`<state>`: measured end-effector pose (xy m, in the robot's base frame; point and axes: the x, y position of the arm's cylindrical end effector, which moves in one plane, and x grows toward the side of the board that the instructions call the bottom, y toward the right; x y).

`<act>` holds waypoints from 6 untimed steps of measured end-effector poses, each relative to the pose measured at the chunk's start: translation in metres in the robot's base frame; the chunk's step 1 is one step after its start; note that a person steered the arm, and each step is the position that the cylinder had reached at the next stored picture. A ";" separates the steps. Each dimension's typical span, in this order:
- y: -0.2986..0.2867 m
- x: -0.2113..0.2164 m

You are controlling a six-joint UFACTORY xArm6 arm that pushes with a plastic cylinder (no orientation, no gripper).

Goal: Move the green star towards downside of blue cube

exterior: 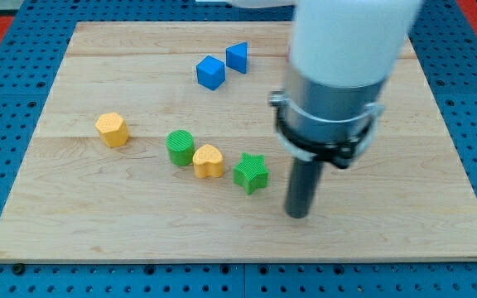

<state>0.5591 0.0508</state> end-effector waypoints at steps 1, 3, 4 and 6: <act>-0.036 -0.032; -0.036 -0.102; -0.046 -0.134; -0.002 -0.076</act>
